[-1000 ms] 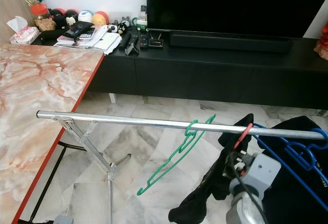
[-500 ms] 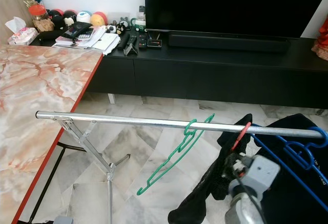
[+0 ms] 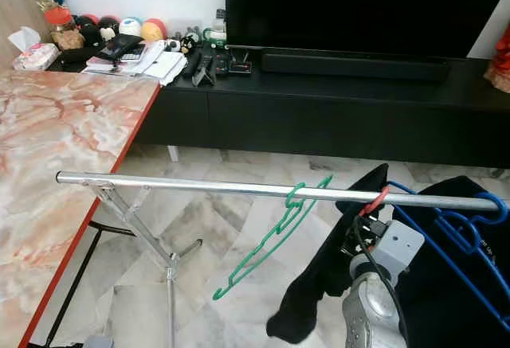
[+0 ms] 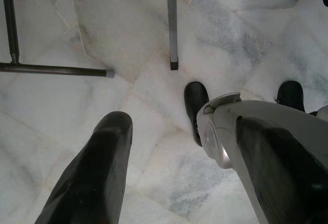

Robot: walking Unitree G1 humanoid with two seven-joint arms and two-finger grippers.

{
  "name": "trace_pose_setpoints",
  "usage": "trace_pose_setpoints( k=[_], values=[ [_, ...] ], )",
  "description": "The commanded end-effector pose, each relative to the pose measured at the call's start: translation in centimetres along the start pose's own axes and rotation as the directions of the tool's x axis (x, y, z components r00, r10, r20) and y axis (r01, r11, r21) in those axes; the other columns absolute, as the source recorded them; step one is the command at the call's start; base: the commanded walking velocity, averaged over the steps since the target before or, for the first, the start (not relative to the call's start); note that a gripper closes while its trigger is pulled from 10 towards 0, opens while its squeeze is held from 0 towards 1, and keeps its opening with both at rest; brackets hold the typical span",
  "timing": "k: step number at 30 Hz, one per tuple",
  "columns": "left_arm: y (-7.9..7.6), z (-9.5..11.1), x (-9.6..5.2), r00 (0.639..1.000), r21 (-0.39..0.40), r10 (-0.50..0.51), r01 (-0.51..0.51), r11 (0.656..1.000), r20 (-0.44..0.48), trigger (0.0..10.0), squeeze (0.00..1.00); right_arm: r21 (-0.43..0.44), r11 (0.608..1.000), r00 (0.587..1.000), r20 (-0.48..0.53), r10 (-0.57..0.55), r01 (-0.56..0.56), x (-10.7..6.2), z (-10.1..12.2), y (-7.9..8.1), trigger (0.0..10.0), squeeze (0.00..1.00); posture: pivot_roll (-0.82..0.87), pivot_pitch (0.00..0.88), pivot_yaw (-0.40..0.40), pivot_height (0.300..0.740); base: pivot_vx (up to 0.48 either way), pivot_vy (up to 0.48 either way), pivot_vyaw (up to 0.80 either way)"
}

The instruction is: Hang hanger

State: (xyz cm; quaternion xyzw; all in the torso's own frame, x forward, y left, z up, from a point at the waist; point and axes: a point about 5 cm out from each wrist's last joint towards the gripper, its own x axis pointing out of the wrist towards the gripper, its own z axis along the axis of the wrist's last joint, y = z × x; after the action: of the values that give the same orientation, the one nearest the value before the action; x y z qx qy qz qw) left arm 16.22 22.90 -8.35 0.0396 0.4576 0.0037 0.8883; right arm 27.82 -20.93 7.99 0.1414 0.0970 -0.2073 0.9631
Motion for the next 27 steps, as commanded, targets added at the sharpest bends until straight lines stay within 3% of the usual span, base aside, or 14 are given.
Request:
trace_pose_setpoints(
  k=[1,8,14,20,27],
  values=[
    [0.1,-0.8,-0.2,1.0,0.02,-0.001,0.002,1.0,-0.024,10.0,0.0,-0.009,1.0,0.999,-0.032,0.026,-0.026,-0.2,-0.8,0.4,10.0,0.0,-0.03,0.124,-0.007,0.74,0.0,0.0,0.0],
    [0.2,-0.8,-0.2,1.0,0.026,0.0,0.001,1.0,-0.024,10.0,0.0,-0.032,0.997,0.998,-0.013,0.067,-0.067,-1.7,-1.0,0.5,10.0,0.0,-0.03,0.129,-0.006,0.74,0.0,0.0,0.0],
    [0.0,-0.5,-0.2,1.0,0.054,-0.02,0.02,0.998,-0.01,10.0,0.0,-0.028,1.0,1.0,-0.012,0.012,-0.012,-3.0,-1.2,-0.6,10.0,0.0,-0.04,0.128,-0.005,0.74,0.0,0.0,0.0],
    [-0.3,-0.4,-0.1,1.0,0.061,-0.028,0.028,0.998,-0.009,10.0,0.0,-0.05,0.994,0.995,-0.015,-0.094,0.093,-1.9,-1.2,-1.9,10.0,0.0,-0.04,0.124,-0.004,0.74,0.0,0.0,0.0],
    [-0.3,-0.4,-0.1,1.0,0.067,-0.026,0.027,0.997,-0.014,10.0,0.0,0.036,0.999,0.997,-0.073,-0.008,0.011,-0.3,-0.9,0.0,10.0,0.0,-0.03,0.12,-0.001,0.74,0.0,0.0,0.0]
  ],
)
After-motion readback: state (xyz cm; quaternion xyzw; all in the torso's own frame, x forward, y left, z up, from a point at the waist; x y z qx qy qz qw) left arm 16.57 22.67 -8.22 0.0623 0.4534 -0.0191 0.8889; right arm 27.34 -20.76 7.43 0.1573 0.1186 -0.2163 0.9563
